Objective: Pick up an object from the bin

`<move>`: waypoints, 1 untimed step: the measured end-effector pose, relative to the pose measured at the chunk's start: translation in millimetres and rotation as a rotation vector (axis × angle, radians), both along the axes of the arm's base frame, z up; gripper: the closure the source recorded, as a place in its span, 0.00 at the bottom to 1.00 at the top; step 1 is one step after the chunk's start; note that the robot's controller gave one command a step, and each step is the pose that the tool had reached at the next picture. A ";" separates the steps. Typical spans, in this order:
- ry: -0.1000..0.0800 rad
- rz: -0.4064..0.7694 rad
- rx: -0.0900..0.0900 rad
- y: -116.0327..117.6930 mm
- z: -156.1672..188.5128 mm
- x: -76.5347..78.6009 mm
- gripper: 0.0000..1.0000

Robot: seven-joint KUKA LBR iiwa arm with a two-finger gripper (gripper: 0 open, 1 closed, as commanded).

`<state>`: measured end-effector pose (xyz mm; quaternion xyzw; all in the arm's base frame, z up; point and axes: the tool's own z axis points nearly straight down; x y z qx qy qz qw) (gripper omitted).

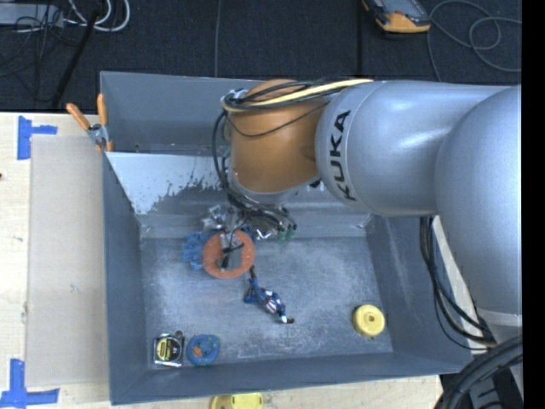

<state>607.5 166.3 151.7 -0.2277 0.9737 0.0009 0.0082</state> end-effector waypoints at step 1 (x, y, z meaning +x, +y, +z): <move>0.032 0.003 -0.008 -2.4 1.6 -7.1 1.00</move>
Offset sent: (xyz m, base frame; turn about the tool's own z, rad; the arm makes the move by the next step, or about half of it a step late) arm 0.0004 0.0733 -0.0786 -0.0339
